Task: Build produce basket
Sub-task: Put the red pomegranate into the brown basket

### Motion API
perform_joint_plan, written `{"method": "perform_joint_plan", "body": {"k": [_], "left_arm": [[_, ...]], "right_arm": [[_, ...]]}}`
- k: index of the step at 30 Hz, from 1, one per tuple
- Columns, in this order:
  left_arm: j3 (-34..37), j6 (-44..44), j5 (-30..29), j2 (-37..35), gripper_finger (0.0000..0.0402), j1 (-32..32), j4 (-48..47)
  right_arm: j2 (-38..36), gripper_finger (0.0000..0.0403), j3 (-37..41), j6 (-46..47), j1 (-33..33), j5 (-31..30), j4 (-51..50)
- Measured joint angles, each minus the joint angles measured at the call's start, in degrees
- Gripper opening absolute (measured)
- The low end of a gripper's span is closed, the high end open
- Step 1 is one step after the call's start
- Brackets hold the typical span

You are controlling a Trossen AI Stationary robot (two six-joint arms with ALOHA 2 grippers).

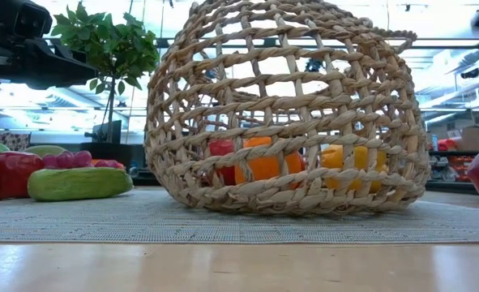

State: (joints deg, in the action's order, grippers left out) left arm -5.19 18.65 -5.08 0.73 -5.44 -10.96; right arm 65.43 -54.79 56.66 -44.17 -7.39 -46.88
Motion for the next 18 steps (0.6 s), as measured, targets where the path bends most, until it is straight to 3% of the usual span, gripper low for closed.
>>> {"method": "perform_joint_plan", "body": {"k": [4,8,10,14,18], "left_arm": [[0.0,0.0,0.0,0.0,0.0035,0.0,0.0],[0.0,0.0,0.0,0.0,0.0031,0.0,0.0],[0.0,0.0,0.0,0.0,0.0028,0.0,0.0],[0.0,0.0,0.0,0.0,0.0029,0.0,0.0],[0.0,0.0,0.0,0.0,0.0034,0.0,0.0]], "right_arm": [[0.0,0.0373,-8.1,-14.2,-1.6,-7.6,3.0],[0.0,0.0373,-14.6,-26.4,-0.8,-23.5,4.3],[0.0,0.0373,-16.4,-31.0,0.2,-28.3,5.5],[0.0,0.0373,-17.5,-37.2,3.2,-31.1,8.8],[0.0,0.0373,-17.5,-39.1,7.1,-28.0,9.4]]}}
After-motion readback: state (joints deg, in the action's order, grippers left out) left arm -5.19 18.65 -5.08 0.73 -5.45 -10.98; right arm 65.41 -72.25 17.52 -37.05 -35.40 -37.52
